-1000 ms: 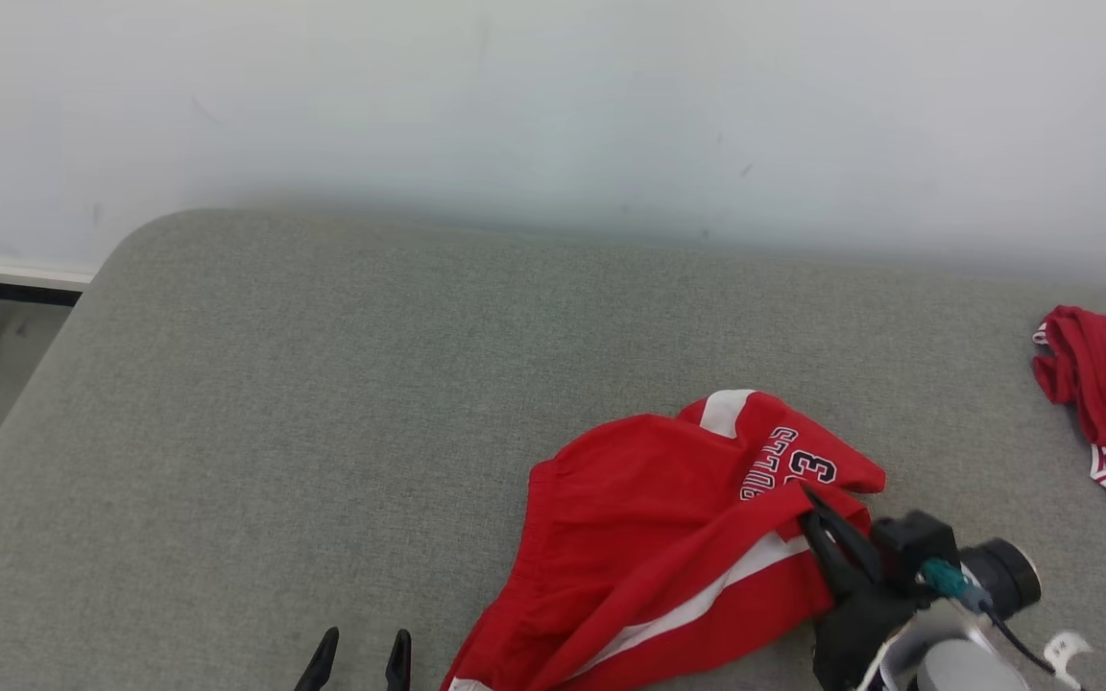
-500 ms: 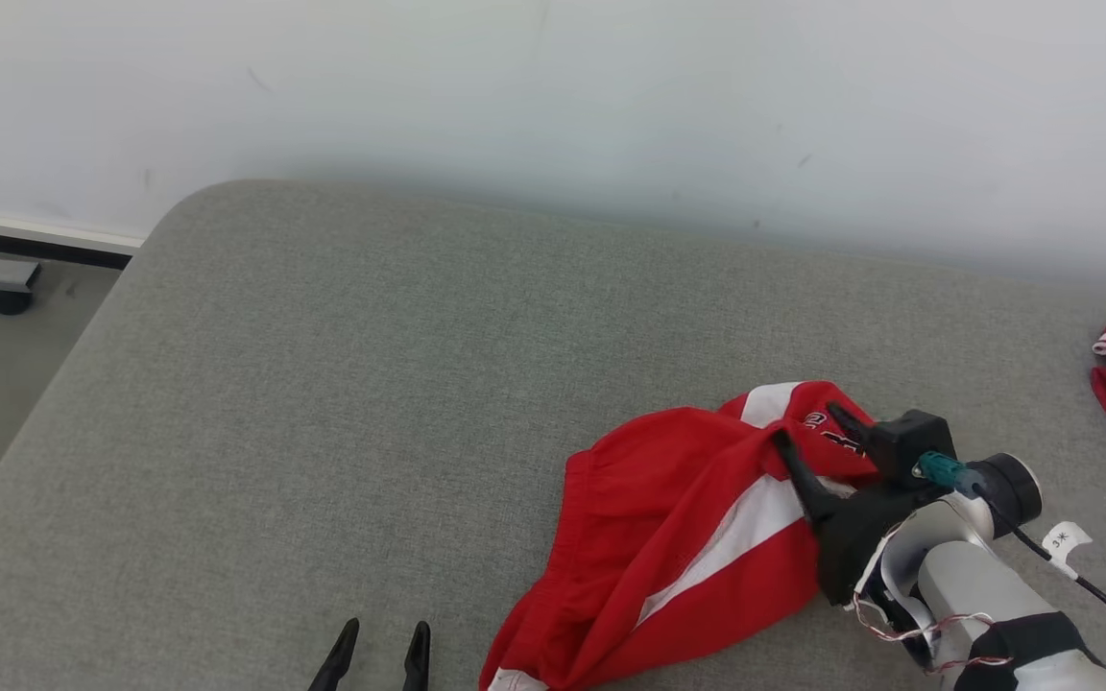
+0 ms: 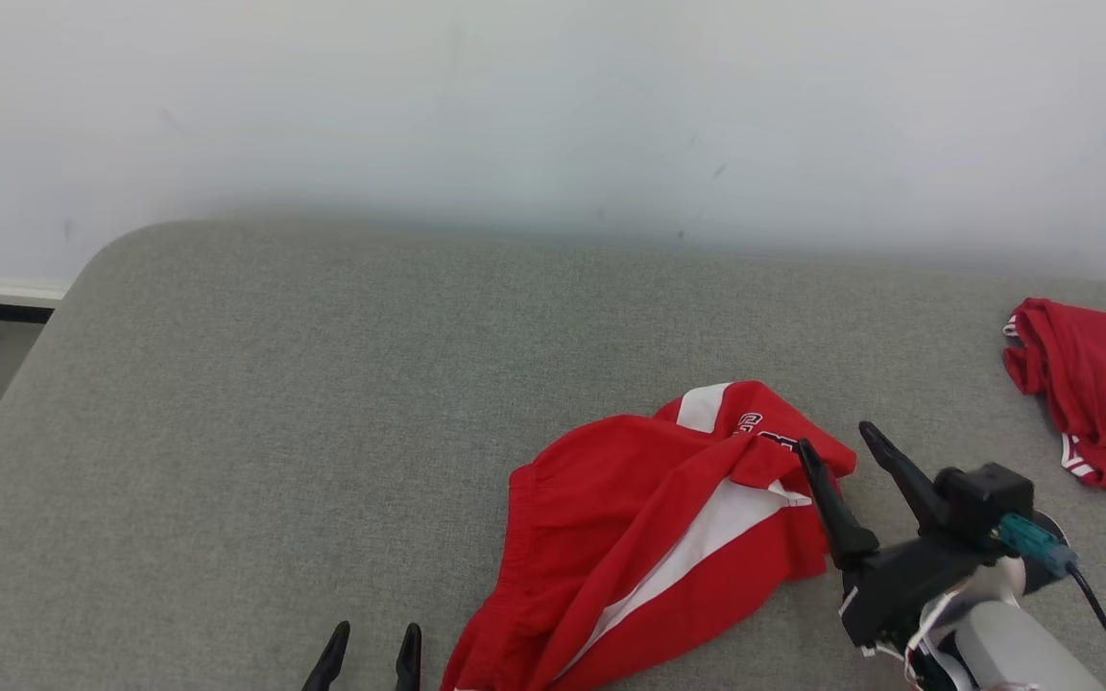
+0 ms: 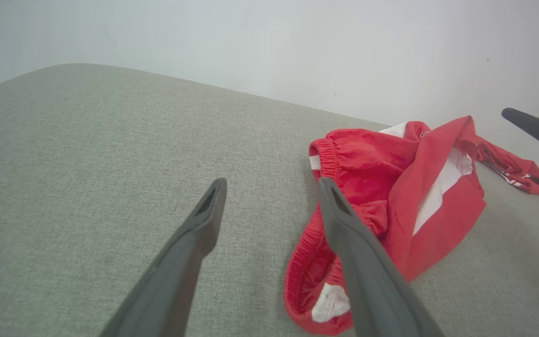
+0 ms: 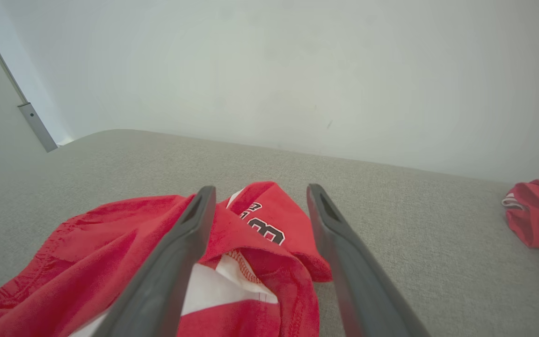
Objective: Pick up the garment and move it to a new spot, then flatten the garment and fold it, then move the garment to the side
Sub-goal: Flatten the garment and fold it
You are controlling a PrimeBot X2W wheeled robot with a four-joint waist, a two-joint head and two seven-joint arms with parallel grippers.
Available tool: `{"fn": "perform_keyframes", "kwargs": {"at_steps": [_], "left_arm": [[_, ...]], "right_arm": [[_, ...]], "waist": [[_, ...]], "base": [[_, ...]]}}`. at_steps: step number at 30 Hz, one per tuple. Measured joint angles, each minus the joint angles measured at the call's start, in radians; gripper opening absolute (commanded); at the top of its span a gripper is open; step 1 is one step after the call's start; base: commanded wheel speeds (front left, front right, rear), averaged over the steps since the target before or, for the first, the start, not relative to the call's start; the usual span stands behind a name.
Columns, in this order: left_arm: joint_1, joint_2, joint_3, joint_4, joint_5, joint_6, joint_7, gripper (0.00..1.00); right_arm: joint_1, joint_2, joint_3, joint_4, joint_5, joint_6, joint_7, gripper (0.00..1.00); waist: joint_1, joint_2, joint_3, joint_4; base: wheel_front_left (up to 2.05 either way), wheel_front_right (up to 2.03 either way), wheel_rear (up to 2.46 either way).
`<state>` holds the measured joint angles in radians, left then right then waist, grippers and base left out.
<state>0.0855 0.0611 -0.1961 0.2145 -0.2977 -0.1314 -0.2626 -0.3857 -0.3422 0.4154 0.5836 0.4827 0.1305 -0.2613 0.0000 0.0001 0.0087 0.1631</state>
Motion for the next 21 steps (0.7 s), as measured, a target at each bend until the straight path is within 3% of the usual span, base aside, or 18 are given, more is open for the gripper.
{"fn": "perform_keyframes", "kwargs": {"at_steps": [3, 7, 14, 21], "left_arm": [[0.008, 0.002, 0.0, -0.002, 0.0, 0.0, 0.0, 1.0], [0.019, 0.005, 0.0, -0.003, 0.0, 0.0, 0.0, 1.0], [0.033, 0.046, -0.071, 0.017, -0.003, 0.0, 0.0, 1.0], [0.011, 0.092, -0.169, 0.069, -0.017, 0.0, 0.0, 1.0]], "right_arm": [[0.096, 0.002, -0.06, -0.092, -0.012, 0.0, 0.0, 1.0], [0.193, 0.017, -0.091, -0.124, -0.046, 0.0, 0.0, 1.0], [0.196, 0.013, -0.069, -0.074, -0.109, 0.0, 0.0, 1.0], [0.102, 0.017, -0.017, 0.03, -0.162, 0.0, 0.0, 1.0]], "waist": [[0.0, 0.0, -0.009, -0.005], [0.0, 0.0, -0.015, -0.005], [0.0, 0.0, -0.007, 0.002], [0.0, 0.0, 0.008, 0.016]], "base": [[0.0, 0.0, 0.0], [0.0, 0.0, 0.0], [0.0, 0.0, 0.0], [0.0, 0.0, 0.0]]}}
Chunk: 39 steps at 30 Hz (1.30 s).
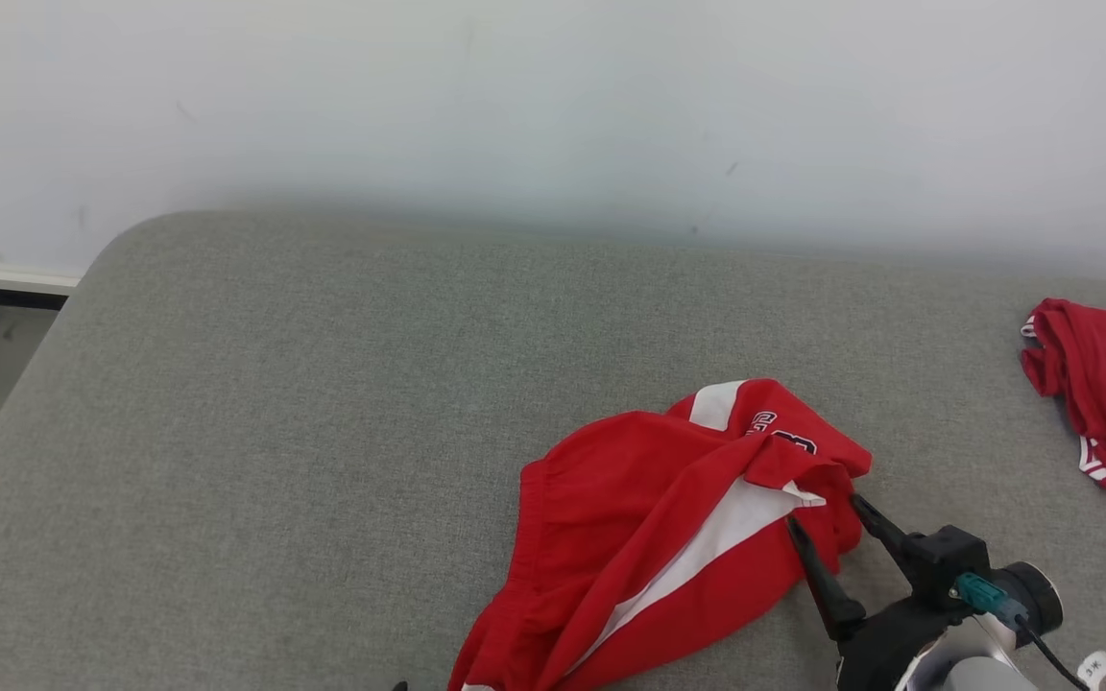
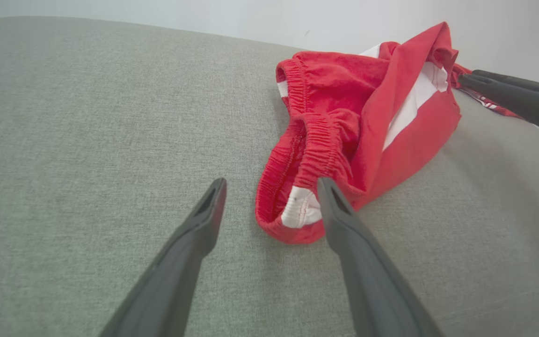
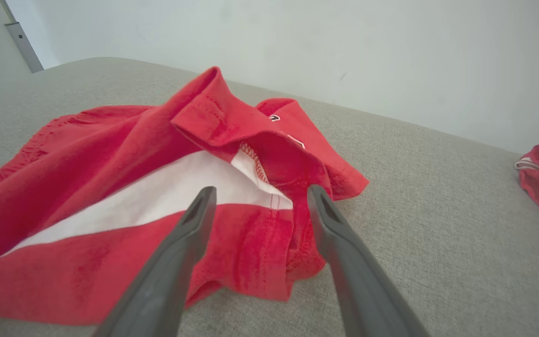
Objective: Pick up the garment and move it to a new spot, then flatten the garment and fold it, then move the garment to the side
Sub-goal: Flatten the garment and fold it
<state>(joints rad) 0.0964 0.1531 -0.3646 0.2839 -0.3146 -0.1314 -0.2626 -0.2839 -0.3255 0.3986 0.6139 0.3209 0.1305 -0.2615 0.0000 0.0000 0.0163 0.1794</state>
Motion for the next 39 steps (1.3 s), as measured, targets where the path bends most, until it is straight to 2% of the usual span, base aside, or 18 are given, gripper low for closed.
{"fn": "perform_keyframes", "kwargs": {"at_steps": [10, 22, 23, 24, 25, 26, 29, 32, 39], "left_arm": [[-0.1, 0.046, -0.116, 0.088, -0.033, 0.0, 0.0, 1.0], [-0.186, 0.047, -0.182, 0.155, -0.074, 0.0, 0.0, 1.0], [-0.19, 0.045, -0.187, 0.165, -0.091, 0.0, 0.0, 0.93], [-0.195, 0.045, -0.192, 0.175, -0.1, 0.0, 0.0, 0.31], [-0.201, 0.045, -0.197, 0.18, -0.102, 0.0, 0.0, 0.03], [-0.208, 0.044, -0.199, 0.18, -0.109, 0.0, 0.0, 0.0], [-0.214, 0.042, -0.207, 0.179, -0.119, 0.0, 0.0, 0.0], [-0.209, 0.045, -0.203, 0.16, -0.128, 0.0, 0.0, 0.0], [-0.087, 0.064, -0.137, 0.054, -0.153, 0.0, 0.0, 0.0]], "right_arm": [[-0.111, 0.016, 0.038, 0.116, -0.021, 0.0, 0.0, 1.0], [-0.168, 0.038, 0.061, 0.188, -0.033, 0.0, 0.0, 1.0], [-0.173, 0.041, 0.063, 0.194, -0.032, 0.0, 0.0, 0.58], [-0.179, 0.043, 0.066, 0.2, -0.03, 0.0, 0.0, 0.18], [-0.184, 0.044, 0.068, 0.205, -0.025, 0.0, 0.0, 0.0], [-0.187, 0.044, 0.07, 0.204, -0.02, 0.0, 0.0, 0.0], [-0.186, 0.044, 0.074, 0.194, -0.015, 0.0, 0.0, 0.0], [-0.148, 0.041, 0.065, 0.133, 0.01, 0.0, 0.0, 0.0], [0.1, -0.004, -0.012, -0.072, 0.11, 0.0, 0.0, 0.0]], "waist": [[0.0001, 0.0, 0.031, 0.013], [0.0001, 0.0, 0.06, 0.014], [0.0001, 0.0, 0.062, 0.013], [0.0001, 0.0, 0.064, 0.013], [0.0001, 0.0001, 0.065, 0.013], [0.0001, 0.0, 0.065, 0.014], [0.0001, 0.0, 0.064, 0.015], [0.0001, 0.0, 0.053, 0.019], [0.0, 0.0, 0.018, 0.016]], "base": [[0.0, 0.0, 0.0], [0.0, 0.0, 0.0], [0.0, 0.0, 0.0], [0.0, 0.0, 0.0], [0.0, 0.0, 0.0], [0.0, 0.0, 0.0], [0.0, 0.0, 0.0], [0.0, 0.0, 0.0], [0.0, 0.0, 0.0]]}}
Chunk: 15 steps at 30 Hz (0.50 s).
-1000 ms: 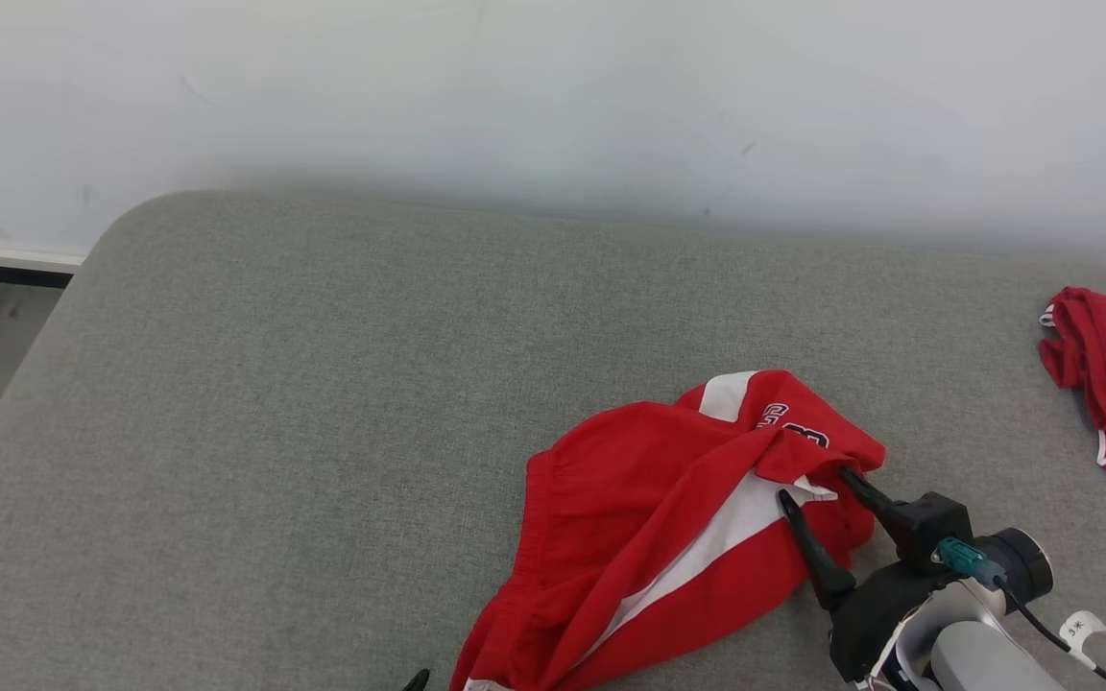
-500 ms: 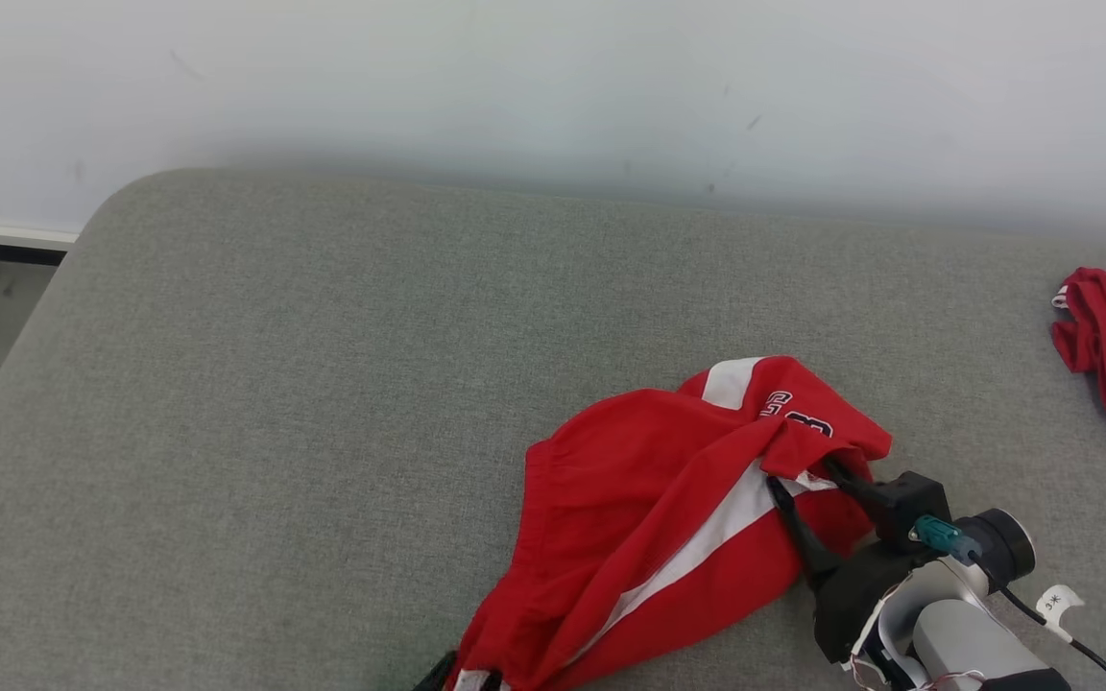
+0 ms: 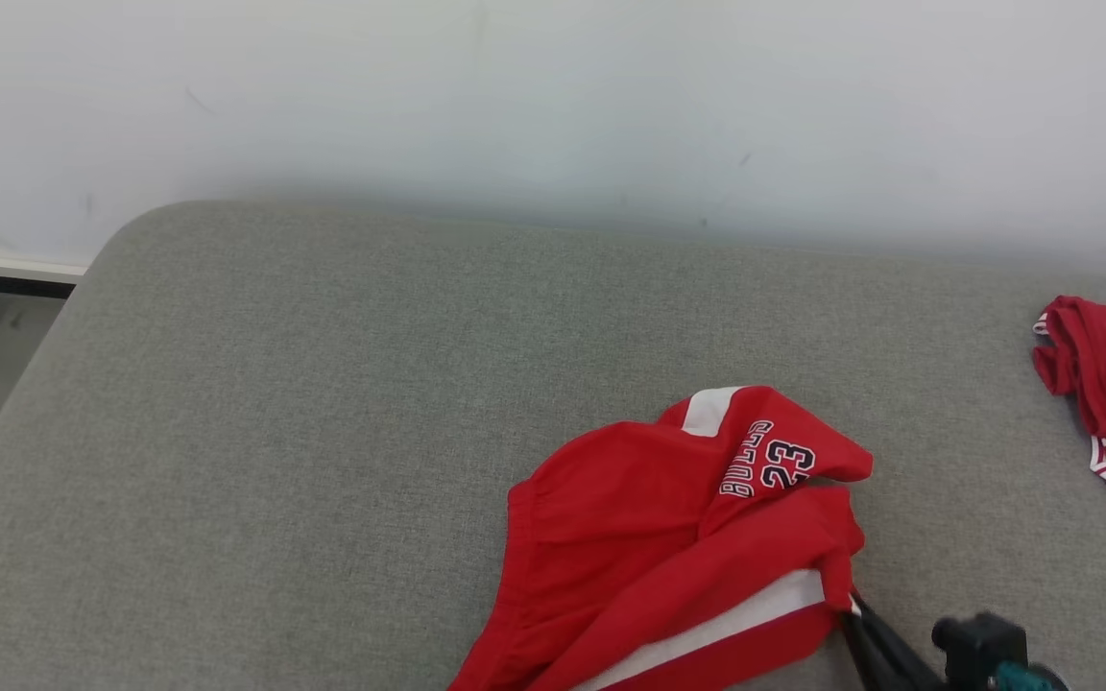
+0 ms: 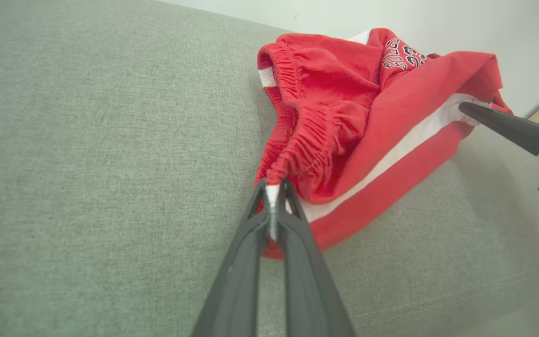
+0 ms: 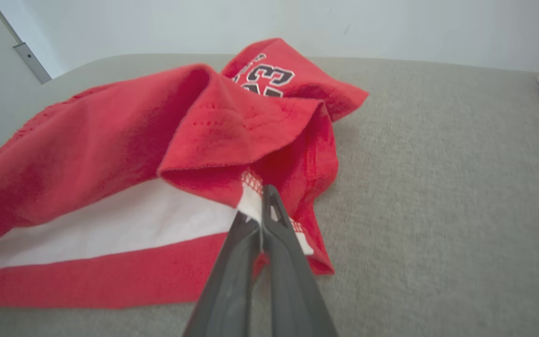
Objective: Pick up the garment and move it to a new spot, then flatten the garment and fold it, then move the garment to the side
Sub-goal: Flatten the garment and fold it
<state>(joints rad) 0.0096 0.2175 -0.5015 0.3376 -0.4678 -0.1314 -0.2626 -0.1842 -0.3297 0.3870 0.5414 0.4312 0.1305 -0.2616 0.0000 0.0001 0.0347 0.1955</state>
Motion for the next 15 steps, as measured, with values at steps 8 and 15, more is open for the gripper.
{"fn": "perform_keyframes", "kwargs": {"at_steps": [8, 15], "left_arm": [[0.071, 0.012, 0.055, -0.111, 0.004, 0.0, 0.0, 0.0], [-0.047, 0.101, 0.035, -0.186, 0.008, 0.0, 0.0, 0.0]], "right_arm": [[0.215, -0.038, 0.054, -0.189, 0.139, 0.0, 0.033, 0.0], [0.161, -0.129, 0.087, -0.368, 0.249, 0.0, 0.106, 0.0]], "waist": [[0.0, 0.0, -0.008, -0.035], [0.0, 0.0, 0.001, -0.074]], "base": [[0.0, 0.0, 0.0], [0.0, 0.0, 0.0]]}}
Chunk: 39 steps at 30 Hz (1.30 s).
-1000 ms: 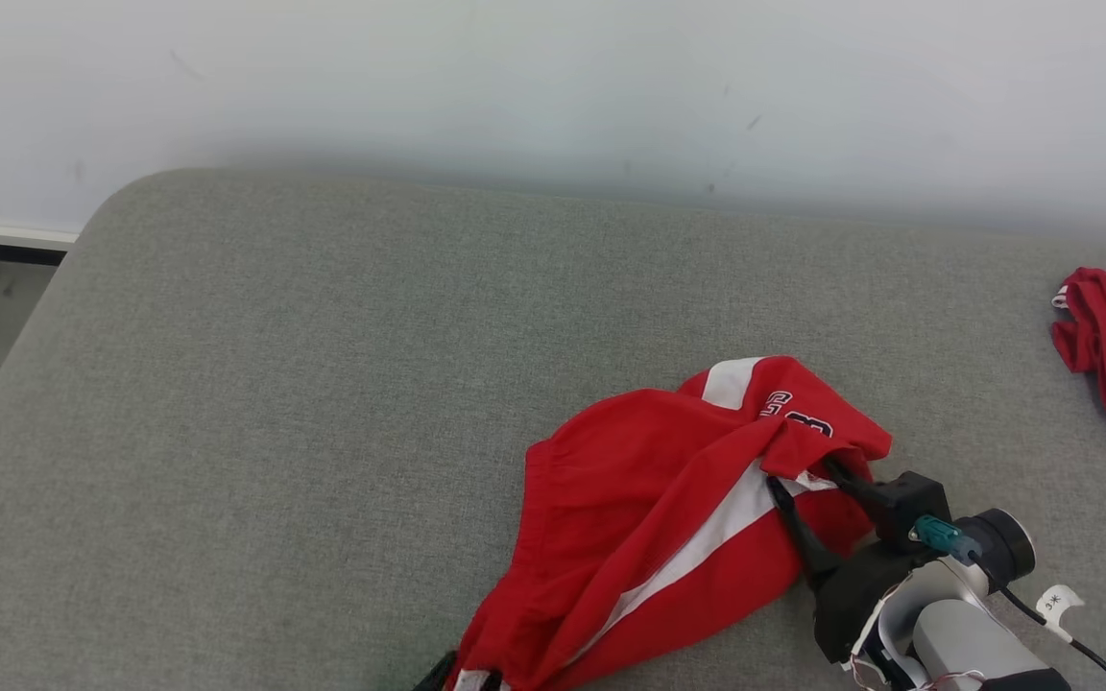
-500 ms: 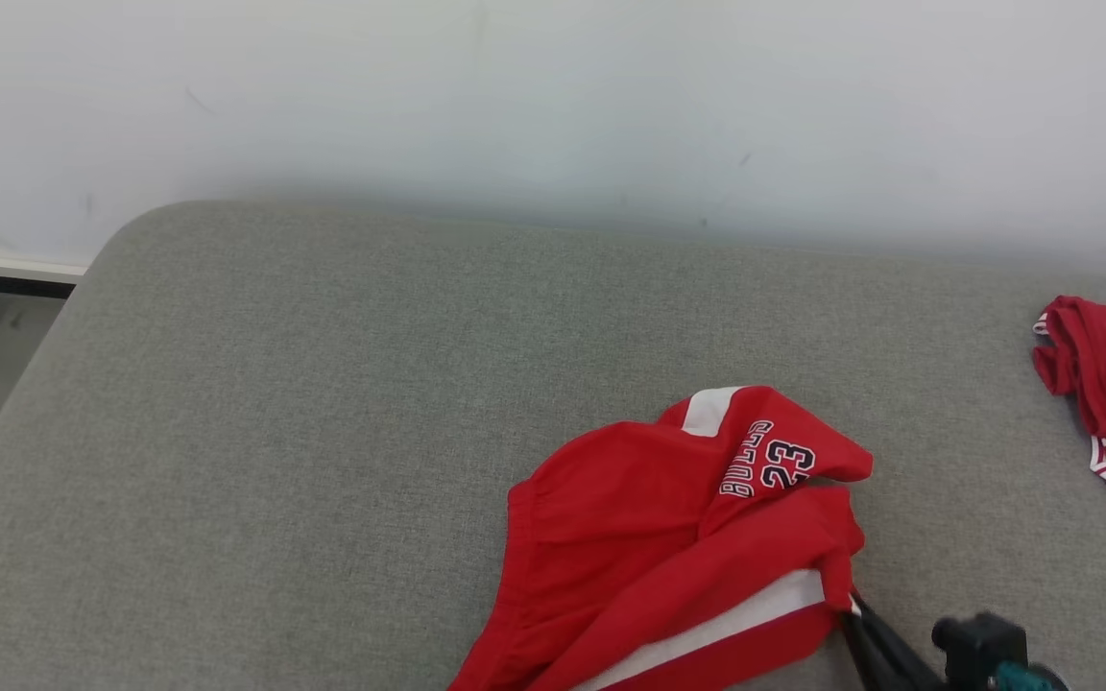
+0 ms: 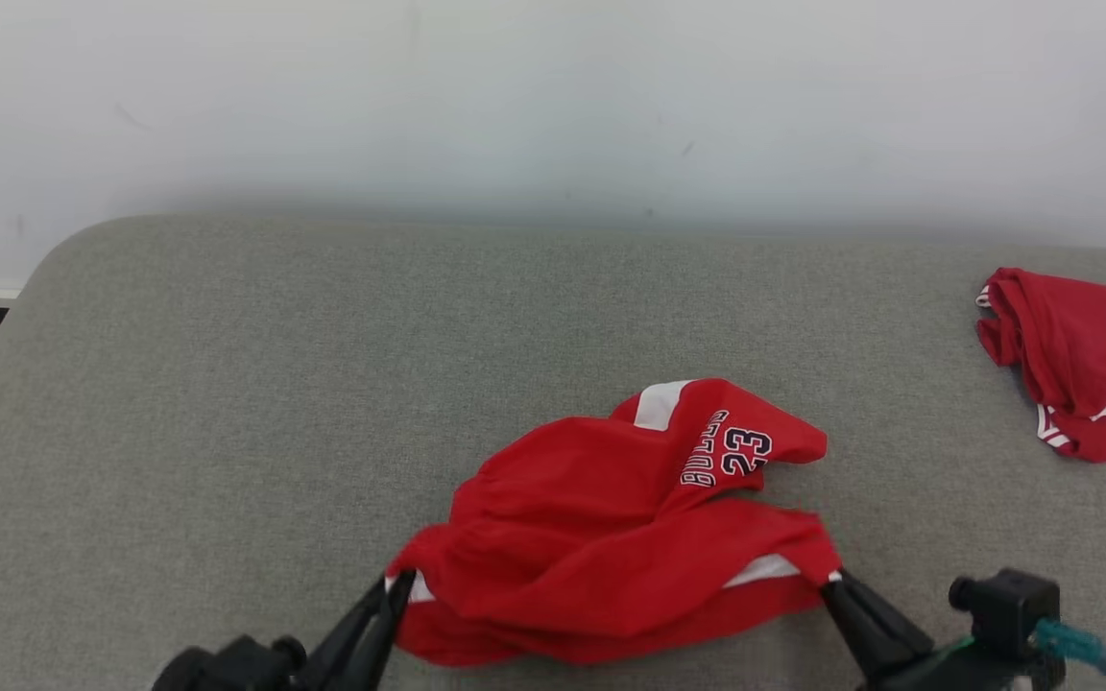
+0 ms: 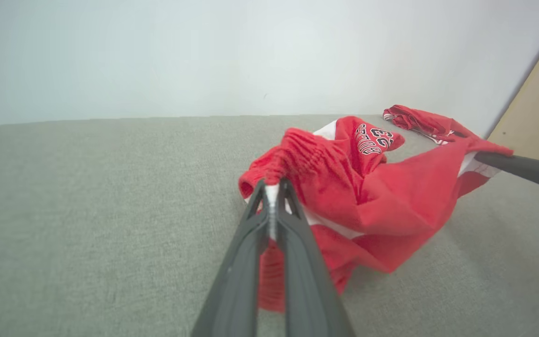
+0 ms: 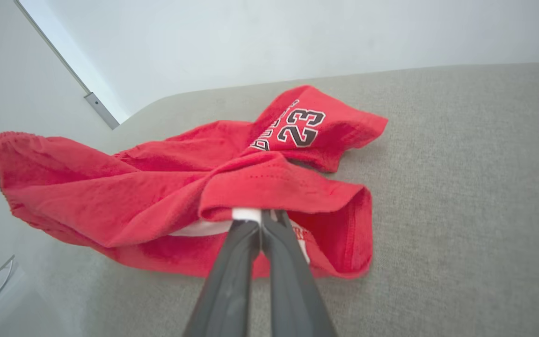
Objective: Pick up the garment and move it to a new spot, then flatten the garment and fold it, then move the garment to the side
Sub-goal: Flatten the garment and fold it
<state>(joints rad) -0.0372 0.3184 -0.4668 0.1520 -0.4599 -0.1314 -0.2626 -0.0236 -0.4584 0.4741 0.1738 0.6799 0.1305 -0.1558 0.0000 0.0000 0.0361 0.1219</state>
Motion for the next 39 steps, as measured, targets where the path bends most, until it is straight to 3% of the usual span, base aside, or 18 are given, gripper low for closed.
{"fn": "perform_keyframes", "kwargs": {"at_steps": [5, 8, 12, 16, 20, 26, 34, 39], "left_arm": [[-0.192, 0.147, -0.071, -0.013, -0.056, 0.0, 0.008, 0.0], [-0.415, 0.242, -0.126, -0.032, -0.139, 0.0, 0.051, 0.0], [-0.652, 0.282, -0.193, -0.03, -0.242, 0.0, 0.102, 0.0], [-0.915, 0.314, -0.225, 0.032, -0.364, 0.0, 0.147, 0.0], [-1.161, 0.322, -0.274, 0.108, -0.439, 0.0, 0.196, 0.0], [-1.458, 0.314, -0.306, 0.265, -0.534, 0.0, 0.212, 0.0], [-1.718, 0.273, -0.383, 0.36, -0.615, 0.0, 0.211, 0.0], [-1.802, 0.266, -0.442, 0.392, -0.665, 0.0, 0.208, 0.0]], "right_arm": [[-0.116, -0.087, -0.001, -0.111, 0.118, 0.0, 0.093, 0.0], [-0.265, -0.124, -0.024, -0.16, 0.263, 0.0, 0.168, 0.0], [-0.445, -0.134, -0.053, -0.154, 0.394, 0.0, 0.253, 0.0], [-0.667, -0.112, -0.074, -0.072, 0.508, 0.0, 0.373, 0.0], [-0.897, -0.077, -0.081, 0.061, 0.582, -0.001, 0.516, 0.0], [-1.212, 0.009, -0.134, 0.238, 0.66, 0.0, 0.606, 0.0], [-1.509, 0.054, -0.105, 0.382, 0.582, 0.0, 0.588, 0.0], [-1.624, 0.043, -0.076, 0.433, 0.52, 0.0, 0.549, 0.0]], "waist": [[0.0, 0.0, 0.019, -0.013], [0.0001, 0.0, 0.051, -0.021], [0.0001, 0.0001, 0.1, -0.027], [0.0002, 0.0001, 0.164, -0.035], [0.0003, 0.0001, 0.234, -0.047], [0.0004, 0.0002, 0.335, -0.07], [0.0003, 0.0002, 0.446, -0.105], [0.0003, 0.0003, 0.499, -0.121]], "base": [[0.0, 0.0, 0.0], [0.0, 0.0, 0.0], [0.0, 0.0, 0.0], [0.0, 0.0, 0.0], [0.0, 0.0, 0.0], [0.0, 0.0, 0.0], [0.0, 0.0, 0.0], [0.0, 0.0, 0.0]]}}
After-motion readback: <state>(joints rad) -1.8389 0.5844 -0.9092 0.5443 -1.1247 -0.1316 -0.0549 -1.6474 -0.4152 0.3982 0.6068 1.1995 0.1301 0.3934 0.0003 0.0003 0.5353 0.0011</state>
